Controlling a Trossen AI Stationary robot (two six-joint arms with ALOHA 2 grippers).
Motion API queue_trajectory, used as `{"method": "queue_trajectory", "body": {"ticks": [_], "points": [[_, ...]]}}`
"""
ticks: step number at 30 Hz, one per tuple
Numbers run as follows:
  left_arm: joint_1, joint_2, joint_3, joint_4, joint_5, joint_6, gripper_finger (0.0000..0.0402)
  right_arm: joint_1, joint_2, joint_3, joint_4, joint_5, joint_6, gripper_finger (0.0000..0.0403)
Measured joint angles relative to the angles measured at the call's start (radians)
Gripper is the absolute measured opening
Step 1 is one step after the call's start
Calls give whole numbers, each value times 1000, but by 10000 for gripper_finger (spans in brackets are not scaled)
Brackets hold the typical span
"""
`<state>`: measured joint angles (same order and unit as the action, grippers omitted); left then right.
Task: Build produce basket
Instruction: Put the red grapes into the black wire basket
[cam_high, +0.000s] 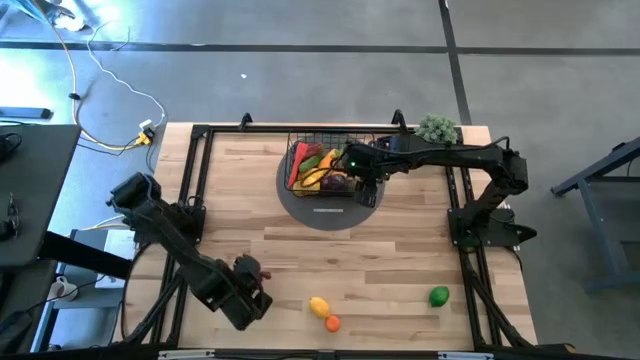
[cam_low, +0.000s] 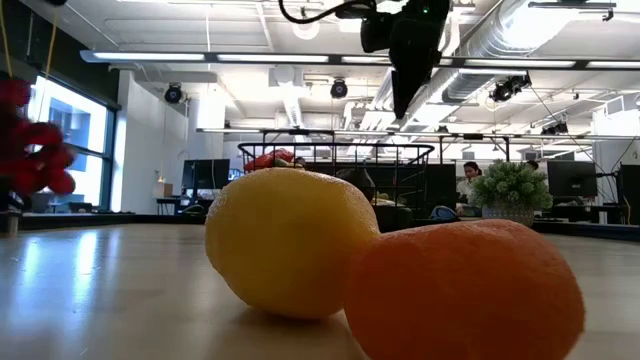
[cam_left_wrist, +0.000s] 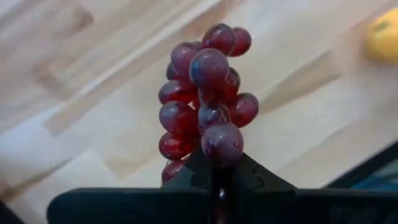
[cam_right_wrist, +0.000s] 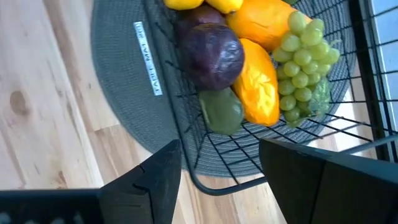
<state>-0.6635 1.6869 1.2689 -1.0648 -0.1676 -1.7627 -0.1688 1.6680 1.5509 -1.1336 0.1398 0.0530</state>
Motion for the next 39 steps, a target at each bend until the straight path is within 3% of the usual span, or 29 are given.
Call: {"method": "queue_trajectory", "body": {"ticks": [12,22,28,39], "points": [[157,-171,0,3,-159,181,0,-92,-9,0,6,0,3,197],[381,-235,0,33,-202,469,0,-181,-66,0,53,0,0,197],[543,-242,0,133,-199,683,0,-222,-86,0,94,0,-6,197],[816,-240,0,412,-67,1026,0,-293,-85,0,109,0,-27,197]]}}
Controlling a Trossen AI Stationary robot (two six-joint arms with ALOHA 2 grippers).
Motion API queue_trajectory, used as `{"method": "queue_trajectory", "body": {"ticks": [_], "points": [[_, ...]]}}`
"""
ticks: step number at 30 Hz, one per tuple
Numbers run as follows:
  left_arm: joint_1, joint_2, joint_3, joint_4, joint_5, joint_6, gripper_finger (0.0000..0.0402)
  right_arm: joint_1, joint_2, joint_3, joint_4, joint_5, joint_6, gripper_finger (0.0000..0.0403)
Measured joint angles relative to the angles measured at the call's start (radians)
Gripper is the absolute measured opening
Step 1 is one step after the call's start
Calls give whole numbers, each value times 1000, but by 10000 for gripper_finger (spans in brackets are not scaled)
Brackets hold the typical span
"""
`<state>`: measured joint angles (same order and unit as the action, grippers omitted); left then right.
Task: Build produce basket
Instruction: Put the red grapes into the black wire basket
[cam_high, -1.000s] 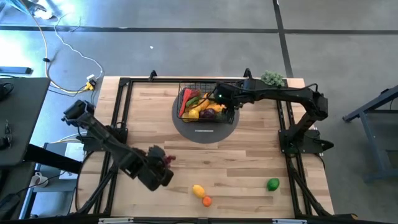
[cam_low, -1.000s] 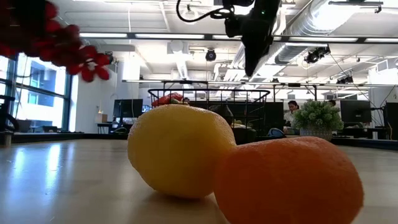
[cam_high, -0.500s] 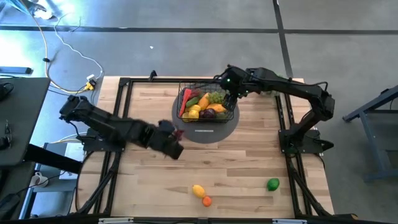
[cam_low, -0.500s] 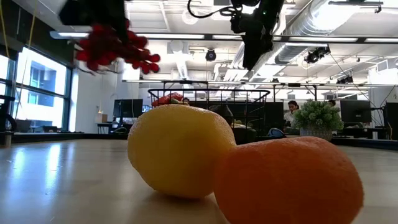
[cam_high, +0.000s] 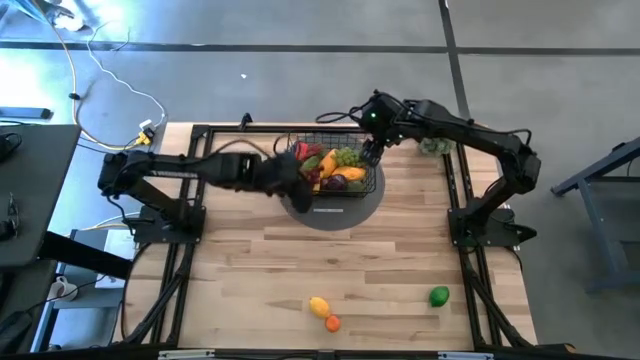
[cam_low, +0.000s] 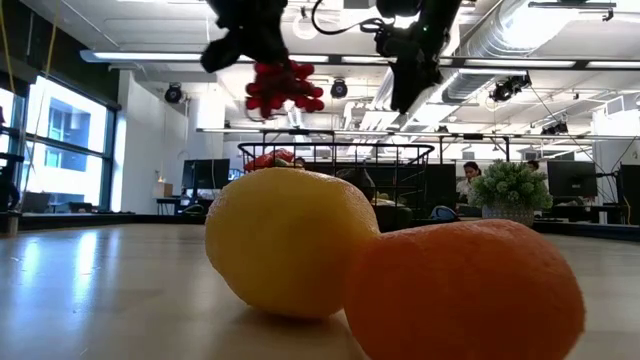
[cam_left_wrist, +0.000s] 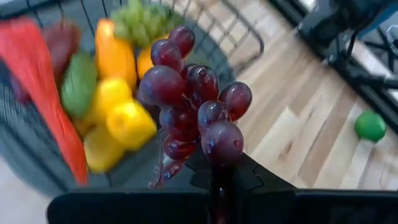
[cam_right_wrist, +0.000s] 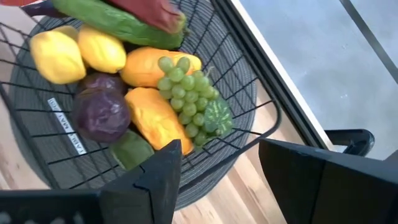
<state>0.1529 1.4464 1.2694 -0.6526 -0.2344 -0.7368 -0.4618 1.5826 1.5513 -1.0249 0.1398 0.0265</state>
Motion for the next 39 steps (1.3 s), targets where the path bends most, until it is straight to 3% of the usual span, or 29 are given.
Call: {"method": "queue_trajectory", "body": {"ticks": [7,16,23,39], "points": [[136,5,0,113,56,210,0,-23,0,0,2,0,2,197],[260,6,0,238,179,591,0,-13,1,0,6,-22,6,197],[355,43,0,267,263,822,0,-2,1,0,5,-64,154,197],[396,210,0,385,381,1047,0,7,1,0,-25,-65,579,197]]}}
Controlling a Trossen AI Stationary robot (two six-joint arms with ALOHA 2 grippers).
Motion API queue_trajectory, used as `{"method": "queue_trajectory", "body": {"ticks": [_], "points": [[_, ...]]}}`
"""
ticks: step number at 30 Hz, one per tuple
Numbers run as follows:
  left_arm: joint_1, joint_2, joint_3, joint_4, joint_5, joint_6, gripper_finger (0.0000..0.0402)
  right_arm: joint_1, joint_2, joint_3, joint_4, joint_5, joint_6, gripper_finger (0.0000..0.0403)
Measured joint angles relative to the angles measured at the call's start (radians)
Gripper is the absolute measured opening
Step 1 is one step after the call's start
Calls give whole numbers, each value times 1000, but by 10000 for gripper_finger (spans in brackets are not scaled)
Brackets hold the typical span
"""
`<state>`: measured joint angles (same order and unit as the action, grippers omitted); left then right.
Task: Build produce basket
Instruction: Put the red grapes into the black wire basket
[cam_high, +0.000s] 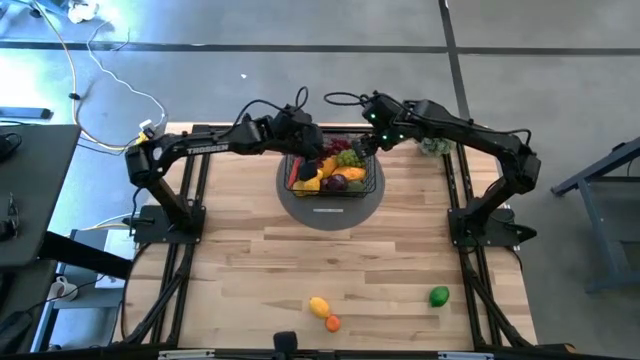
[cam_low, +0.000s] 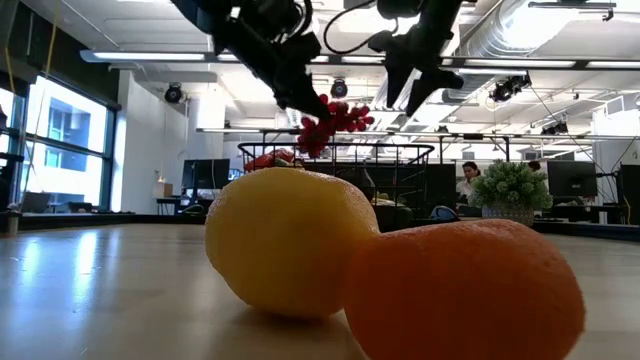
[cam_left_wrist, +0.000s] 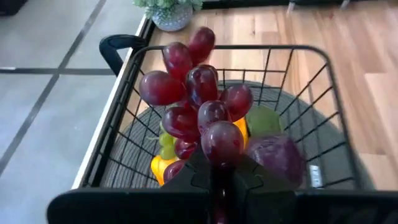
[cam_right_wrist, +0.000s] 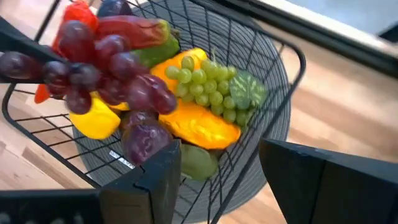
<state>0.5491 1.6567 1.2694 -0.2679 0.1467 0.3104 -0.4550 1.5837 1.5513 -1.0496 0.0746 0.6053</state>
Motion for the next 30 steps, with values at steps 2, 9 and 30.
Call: {"method": "queue_trajectory", "body": {"ticks": [2,9,30], "points": [[0,24,0,19,-1,21,0,5,0,0,-24,0,48,197],[3,74,0,44,-1,99,0,44,0,0,-93,0,156,197],[3,131,0,30,-133,146,102,170,-2,0,-95,0,313,197]]}}
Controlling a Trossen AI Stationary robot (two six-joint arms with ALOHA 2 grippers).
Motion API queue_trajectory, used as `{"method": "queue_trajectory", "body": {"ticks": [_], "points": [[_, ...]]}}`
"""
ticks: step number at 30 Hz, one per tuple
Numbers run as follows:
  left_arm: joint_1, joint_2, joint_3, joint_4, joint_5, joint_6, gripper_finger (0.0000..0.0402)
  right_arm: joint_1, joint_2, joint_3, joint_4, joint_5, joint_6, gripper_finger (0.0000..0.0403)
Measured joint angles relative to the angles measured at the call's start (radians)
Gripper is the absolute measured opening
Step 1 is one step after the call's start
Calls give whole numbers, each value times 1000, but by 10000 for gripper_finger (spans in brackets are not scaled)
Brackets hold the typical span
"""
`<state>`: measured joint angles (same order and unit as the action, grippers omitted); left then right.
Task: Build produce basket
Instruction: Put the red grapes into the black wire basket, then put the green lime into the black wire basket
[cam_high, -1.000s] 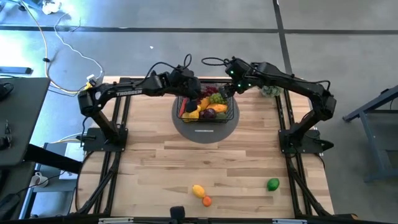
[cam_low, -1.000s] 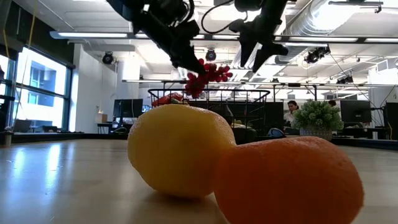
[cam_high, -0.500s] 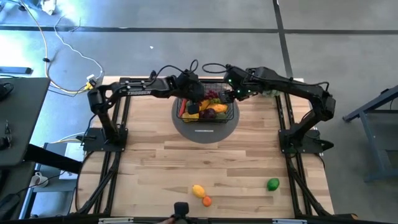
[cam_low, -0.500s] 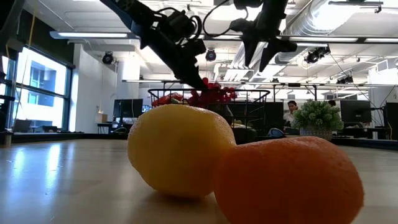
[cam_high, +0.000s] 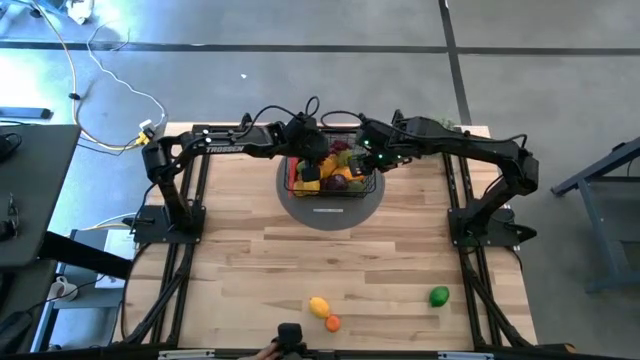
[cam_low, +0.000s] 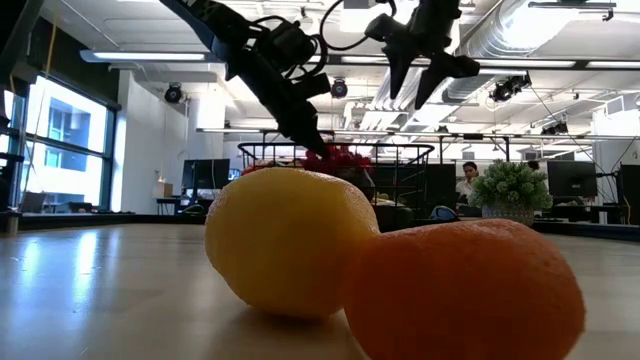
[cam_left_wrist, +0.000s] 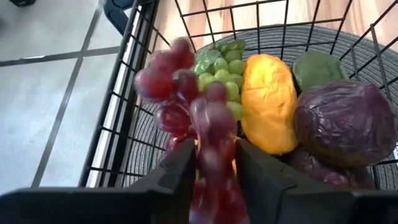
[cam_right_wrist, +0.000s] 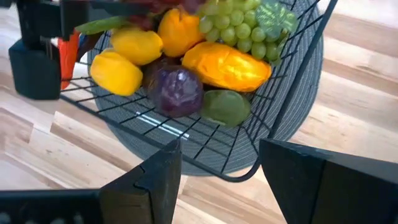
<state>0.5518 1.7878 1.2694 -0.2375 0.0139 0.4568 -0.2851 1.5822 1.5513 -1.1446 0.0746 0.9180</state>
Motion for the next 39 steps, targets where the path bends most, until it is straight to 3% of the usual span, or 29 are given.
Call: {"method": "queue_trajectory", "body": {"ticks": [12,18,31,39], "points": [[0,-2,0,-10,-49,-10,164,62,0,0,-17,1,51,197],[1,-29,0,-33,-155,-9,168,119,0,0,-33,38,72,197],[-48,-219,0,-161,-206,-9,168,280,0,0,-90,44,108,197],[-91,-305,0,-237,-198,-88,168,401,0,-23,-144,42,238,197]]}}
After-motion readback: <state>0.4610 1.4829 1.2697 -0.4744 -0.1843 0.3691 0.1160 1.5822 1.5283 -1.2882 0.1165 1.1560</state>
